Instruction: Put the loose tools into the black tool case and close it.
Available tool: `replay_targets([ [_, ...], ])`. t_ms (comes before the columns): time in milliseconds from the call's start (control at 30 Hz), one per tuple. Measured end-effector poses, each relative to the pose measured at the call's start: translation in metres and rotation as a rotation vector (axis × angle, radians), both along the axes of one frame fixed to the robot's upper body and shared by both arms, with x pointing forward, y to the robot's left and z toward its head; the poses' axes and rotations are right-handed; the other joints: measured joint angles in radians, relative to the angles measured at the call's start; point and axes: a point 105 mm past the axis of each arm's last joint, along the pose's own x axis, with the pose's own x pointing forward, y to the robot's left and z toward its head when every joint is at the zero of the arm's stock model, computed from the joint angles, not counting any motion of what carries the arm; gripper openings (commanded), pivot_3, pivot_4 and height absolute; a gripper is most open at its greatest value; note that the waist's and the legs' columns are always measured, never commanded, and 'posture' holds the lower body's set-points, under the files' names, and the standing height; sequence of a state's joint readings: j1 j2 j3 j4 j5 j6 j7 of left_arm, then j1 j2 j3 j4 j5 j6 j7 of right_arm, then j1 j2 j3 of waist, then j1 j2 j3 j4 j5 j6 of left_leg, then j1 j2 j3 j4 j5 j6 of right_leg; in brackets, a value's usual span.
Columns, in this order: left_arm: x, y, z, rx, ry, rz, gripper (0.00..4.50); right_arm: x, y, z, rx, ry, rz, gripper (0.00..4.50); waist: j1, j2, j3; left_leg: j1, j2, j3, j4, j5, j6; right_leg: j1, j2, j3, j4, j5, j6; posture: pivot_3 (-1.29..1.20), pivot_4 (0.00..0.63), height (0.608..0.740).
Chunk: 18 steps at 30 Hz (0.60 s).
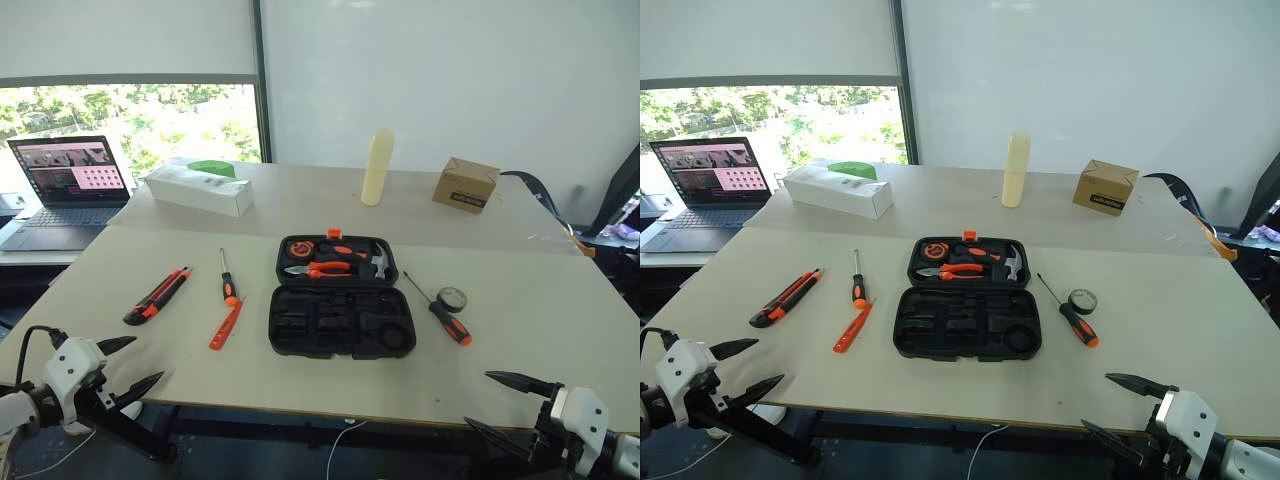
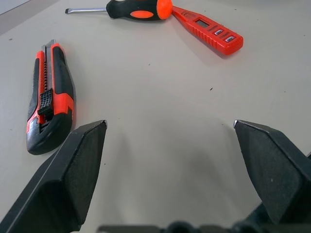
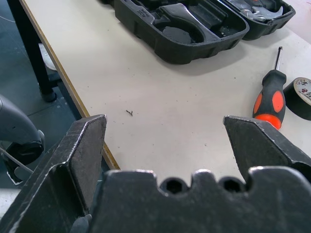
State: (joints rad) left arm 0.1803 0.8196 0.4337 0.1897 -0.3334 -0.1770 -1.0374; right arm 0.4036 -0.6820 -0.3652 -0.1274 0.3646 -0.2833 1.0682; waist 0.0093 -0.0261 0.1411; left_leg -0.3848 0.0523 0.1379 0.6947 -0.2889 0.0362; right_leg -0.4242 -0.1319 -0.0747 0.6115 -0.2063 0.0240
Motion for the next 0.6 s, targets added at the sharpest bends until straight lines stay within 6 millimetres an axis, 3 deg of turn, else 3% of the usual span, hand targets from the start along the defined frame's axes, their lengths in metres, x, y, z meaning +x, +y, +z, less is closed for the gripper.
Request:
replay_targets([
  [100, -0.005, 0.010, 0.001, -0.044, -0.013, 0.077, 4.50, 0.007, 0.008, 0.007, 0.039, -0.041, 0.007, 4.46, -0.009, 0.000, 0.000, 0.000, 0.002, 0.000, 0.000, 0.000, 0.000, -0.001, 0.001, 0.001, 0.000, 0.000, 0.000, 0.00, 0.150, 0.740],
  [167, -0.025, 0.049, 0.003, -0.203, -0.039, 0.351, 4.50, 0.020, 0.059, 0.040, 0.237, -0.186, 0.114, 4.46, -0.042, -0.001, 0.000, 0.001, 0.013, 0.002, 0.001, -0.002, -0.004, -0.001, 0.008, 0.003, 0.001, 0.000, -0.002, 0.00, 0.150, 0.740],
  [233, -0.038, 0.070, 0.007, -0.254, -0.055, 0.477, 4.50, 0.017, 0.090, 0.060, 0.315, -0.252, 0.227, 4.46, -0.041, -0.001, 0.000, 0.002, 0.013, -0.001, 0.000, -0.001, -0.006, 0.000, 0.010, 0.001, 0.002, -0.002, -0.002, 0.00, 0.150, 0.740],
  [333, -0.056, 0.095, 0.001, -0.347, -0.048, 0.646, 4.50, 0.020, 0.107, 0.074, 0.396, -0.284, 0.275, 4.46, -0.021, -0.002, 0.000, 0.003, 0.012, 0.002, 0.001, -0.002, -0.006, 0.000, 0.010, 0.001, 0.002, -0.002, -0.005, 0.00, 0.150, 0.740],
  [500, -0.050, 0.090, -0.002, -0.455, 0.000, 0.648, 4.50, 0.023, 0.116, 0.076, 0.403, -0.293, 0.303, 4.46, 0.012, -0.004, -0.002, 0.003, 0.011, 0.001, 0.002, -0.003, -0.006, -0.001, 0.008, -0.001, 0.001, -0.002, -0.005, 0.00, 0.150, 0.740],
  [600, -0.019, 0.060, 0.014, -0.481, 0.048, 0.502, 4.50, 0.023, 0.114, 0.071, 0.378, -0.281, 0.300, 4.46, 0.018, -0.008, -0.003, 0.001, 0.011, 0.000, 0.003, -0.002, -0.007, 0.001, 0.008, -0.003, 0.002, -0.001, -0.006, 0.00, 0.150, 0.740],
])
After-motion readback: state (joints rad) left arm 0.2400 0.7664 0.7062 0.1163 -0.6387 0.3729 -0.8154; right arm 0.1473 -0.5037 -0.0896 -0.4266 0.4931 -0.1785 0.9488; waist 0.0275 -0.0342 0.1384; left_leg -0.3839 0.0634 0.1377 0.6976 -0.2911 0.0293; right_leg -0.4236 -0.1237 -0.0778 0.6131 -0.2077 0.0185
